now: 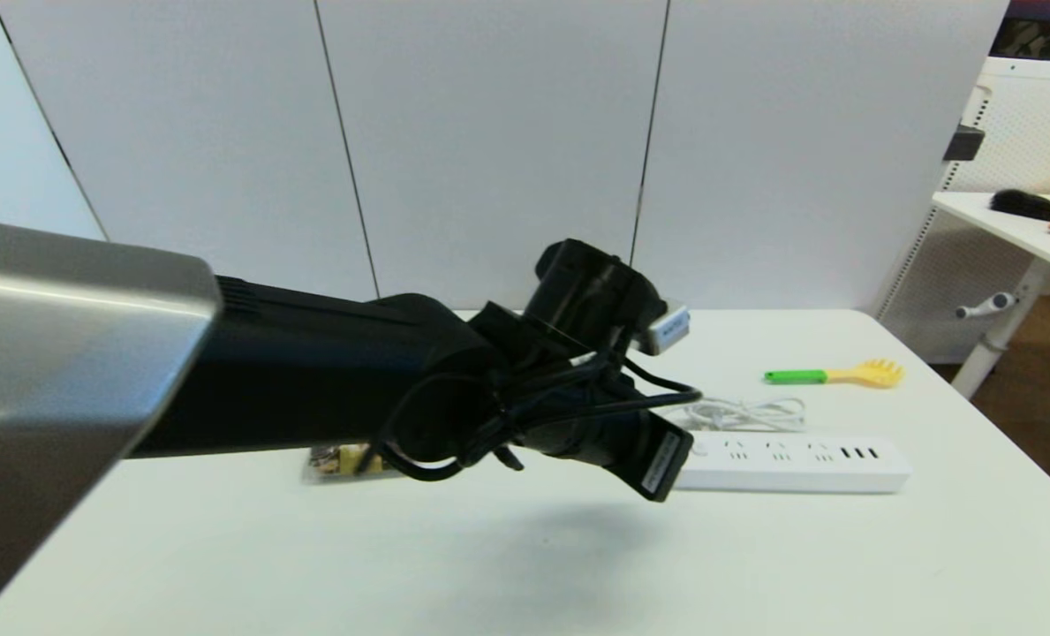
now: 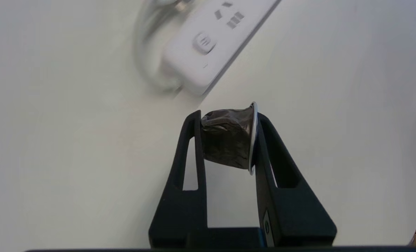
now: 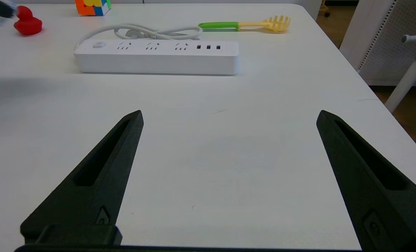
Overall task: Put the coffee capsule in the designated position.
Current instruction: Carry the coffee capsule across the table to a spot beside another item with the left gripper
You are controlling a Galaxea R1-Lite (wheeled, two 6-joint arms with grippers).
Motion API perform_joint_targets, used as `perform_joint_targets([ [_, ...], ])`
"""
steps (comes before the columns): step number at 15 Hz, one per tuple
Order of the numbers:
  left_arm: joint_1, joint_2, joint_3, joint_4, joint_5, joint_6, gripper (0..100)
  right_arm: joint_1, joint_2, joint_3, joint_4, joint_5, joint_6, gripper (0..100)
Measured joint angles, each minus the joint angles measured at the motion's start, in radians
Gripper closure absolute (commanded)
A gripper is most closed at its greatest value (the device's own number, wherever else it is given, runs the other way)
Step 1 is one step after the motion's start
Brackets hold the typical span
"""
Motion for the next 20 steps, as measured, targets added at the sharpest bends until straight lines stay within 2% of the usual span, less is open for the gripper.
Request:
perform_joint_targets([
  [6,-0.086,0.179,-0.190,-0.033,0.000,-0.024,100,0.000,0.000,0.000,0.000,0.000,0.000,0],
  [15,-0.129,0.362,-0.391,-0.033,0.000,-0.063,100,0.000,0.000,0.000,0.000,0.000,0.000,0],
  [20,-0.137,0.401,-0.420,-0.034,0.000,-0.066,100,0.000,0.000,0.000,0.001,0.000,0.000,0],
])
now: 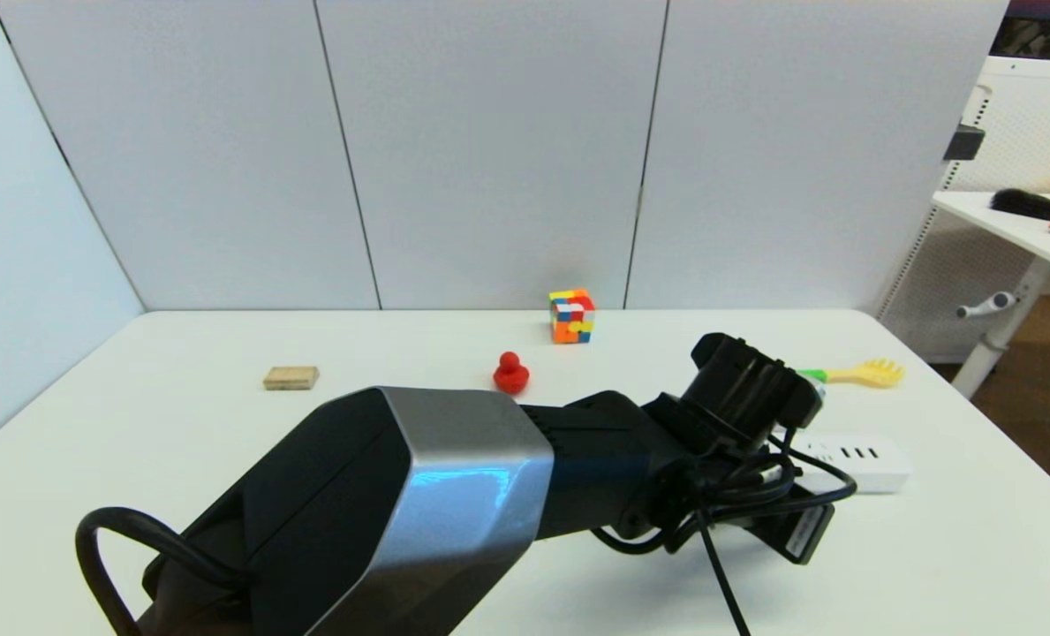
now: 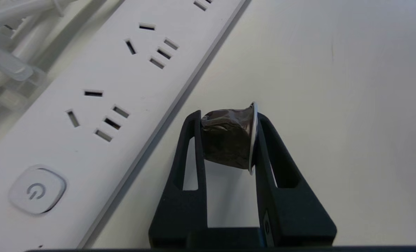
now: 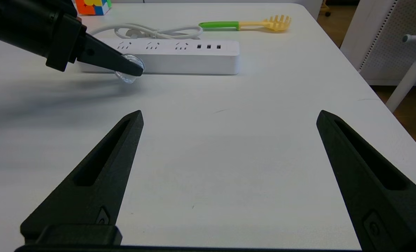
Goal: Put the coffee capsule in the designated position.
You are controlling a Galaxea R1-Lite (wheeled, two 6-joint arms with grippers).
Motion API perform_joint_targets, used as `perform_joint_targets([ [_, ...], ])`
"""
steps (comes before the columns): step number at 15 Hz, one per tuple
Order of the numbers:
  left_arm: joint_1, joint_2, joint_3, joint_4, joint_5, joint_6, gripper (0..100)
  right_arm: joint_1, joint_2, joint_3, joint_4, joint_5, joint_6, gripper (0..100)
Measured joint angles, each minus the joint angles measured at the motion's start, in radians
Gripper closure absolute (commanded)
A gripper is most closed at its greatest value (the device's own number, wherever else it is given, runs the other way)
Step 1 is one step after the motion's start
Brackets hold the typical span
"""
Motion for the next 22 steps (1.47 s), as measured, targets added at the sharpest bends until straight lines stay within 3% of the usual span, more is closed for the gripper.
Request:
perform_joint_targets([
  [1,-0.001,0.001,0.000,0.000,-0.001,0.000,0,0.000,0.000,0.000,-0.001,0.000,0.000,0],
  [10,-0.003,-0.011,0.002,0.001,-0.001,0.000,0,0.000,0.000,0.000,-0.001,0.000,0.000,0],
  [15,-0.024,-0.146,0.047,0.149,0.003,-0.033,0,0.000,0.000,0.000,-0.001,0.000,0.000,0],
  [19,-0.033,-0.399,0.274,0.214,0.027,-0.038,0,0.000,0.000,0.000,-0.001,0.000,0.001,0],
  [22,-0.031,-0.637,0.518,0.221,0.102,-0.061,0,0.000,0.000,0.000,0.000,0.000,0.001,0],
])
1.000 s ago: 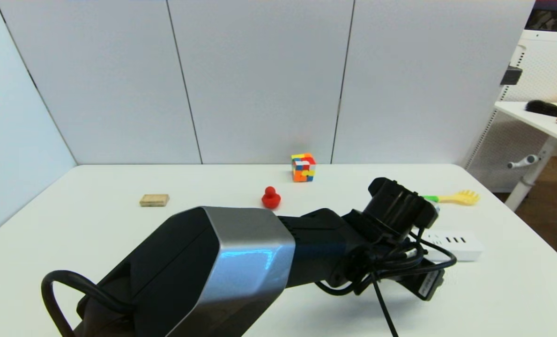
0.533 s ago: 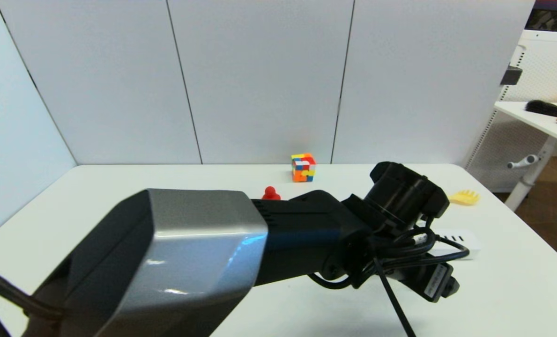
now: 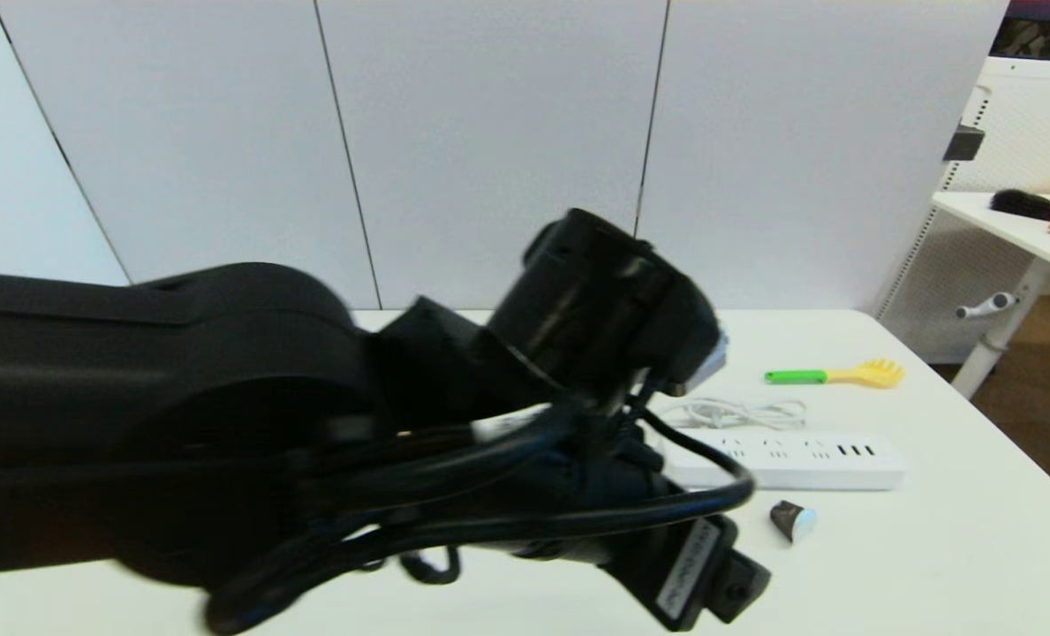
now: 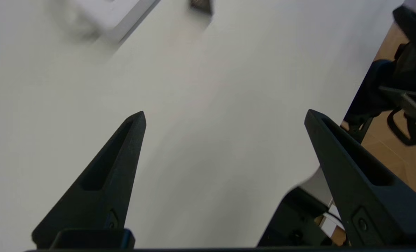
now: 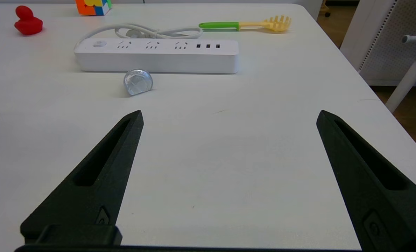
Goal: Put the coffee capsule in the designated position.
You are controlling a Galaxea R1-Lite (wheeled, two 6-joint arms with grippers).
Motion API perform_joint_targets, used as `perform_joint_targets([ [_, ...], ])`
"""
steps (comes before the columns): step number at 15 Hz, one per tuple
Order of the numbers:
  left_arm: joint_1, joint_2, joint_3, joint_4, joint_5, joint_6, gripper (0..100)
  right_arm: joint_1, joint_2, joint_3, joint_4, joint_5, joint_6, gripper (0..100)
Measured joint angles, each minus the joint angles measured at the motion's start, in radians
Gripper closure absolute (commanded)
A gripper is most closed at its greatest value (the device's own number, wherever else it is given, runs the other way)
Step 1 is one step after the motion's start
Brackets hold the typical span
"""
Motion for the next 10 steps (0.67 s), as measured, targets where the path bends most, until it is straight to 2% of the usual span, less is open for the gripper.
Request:
perform_joint_targets([
  [5,0.070,-0.420,0.383,0.006,0.078,-0.014,0,0.000,0.000,0.000,0.000,0.000,0.000,0],
  [8,0.198,-0.671,0.583,0.007,0.087,0.029,0,0.000,0.000,0.000,0.000,0.000,0.000,0],
  [10,0.332,-0.827,0.696,0.005,0.088,0.085,0,0.000,0.000,0.000,-0.001,0.000,0.000,0],
])
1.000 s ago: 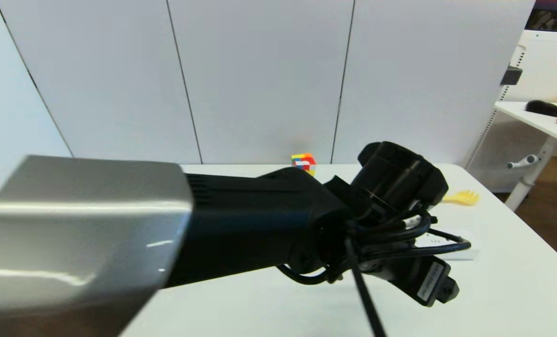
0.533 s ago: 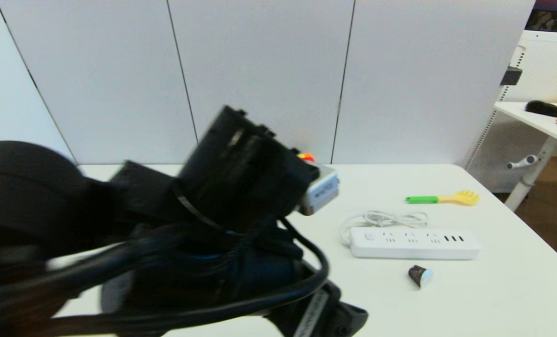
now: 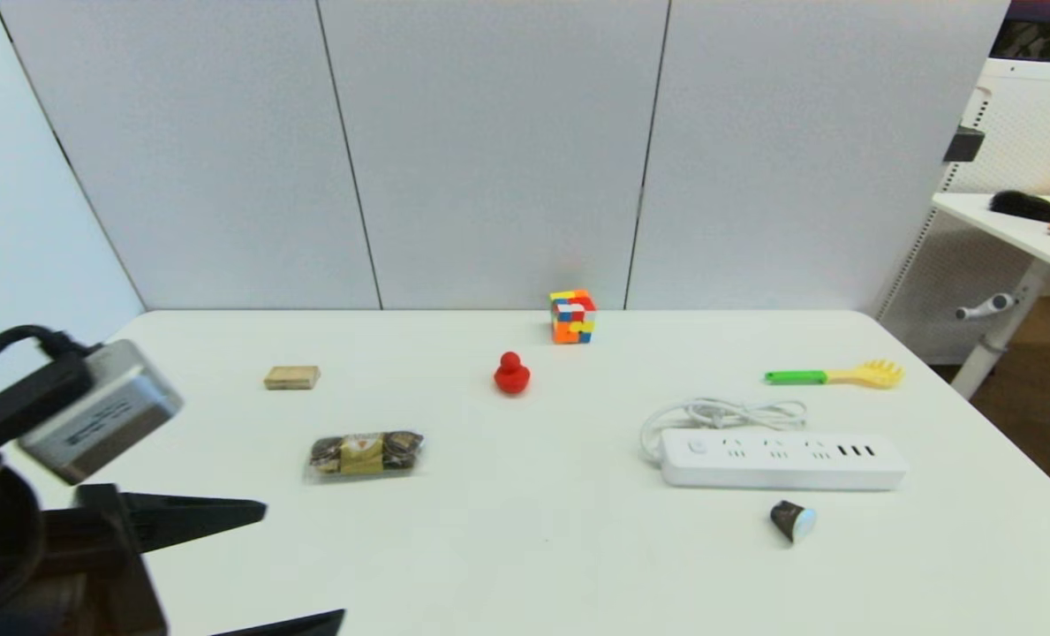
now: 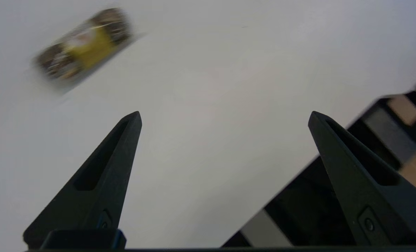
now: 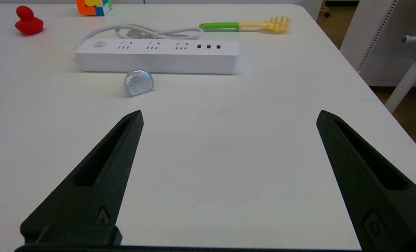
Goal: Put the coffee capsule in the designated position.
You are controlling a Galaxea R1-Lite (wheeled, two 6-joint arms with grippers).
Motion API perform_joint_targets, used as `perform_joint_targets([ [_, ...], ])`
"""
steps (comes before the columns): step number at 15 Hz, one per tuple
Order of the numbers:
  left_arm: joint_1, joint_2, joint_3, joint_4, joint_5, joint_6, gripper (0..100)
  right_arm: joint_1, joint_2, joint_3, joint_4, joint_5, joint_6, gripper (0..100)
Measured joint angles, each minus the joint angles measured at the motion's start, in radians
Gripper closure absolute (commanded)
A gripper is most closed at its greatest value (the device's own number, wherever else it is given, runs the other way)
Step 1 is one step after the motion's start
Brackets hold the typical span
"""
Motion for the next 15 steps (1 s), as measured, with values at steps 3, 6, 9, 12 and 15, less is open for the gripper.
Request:
perform_joint_targets([
  [3,0.232,-0.200,0.111,-0.003,0.000,0.158,0,0.000,0.000,0.000,0.000,0.000,0.000,0],
  [6,0.451,-0.388,0.202,-0.006,-0.025,0.289,0,0.000,0.000,0.000,0.001,0.000,0.000,0],
  [9,0.634,-0.565,0.305,-0.045,-0.061,0.338,0,0.000,0.000,0.000,0.001,0.000,0.000,0],
  [12,0.740,-0.714,0.418,-0.100,-0.068,0.341,0,0.000,0.000,0.000,0.000,0.000,0.000,0],
  [15,0.771,-0.828,0.553,-0.157,-0.067,0.334,0,0.000,0.000,0.000,0.000,0.000,0.000,0],
])
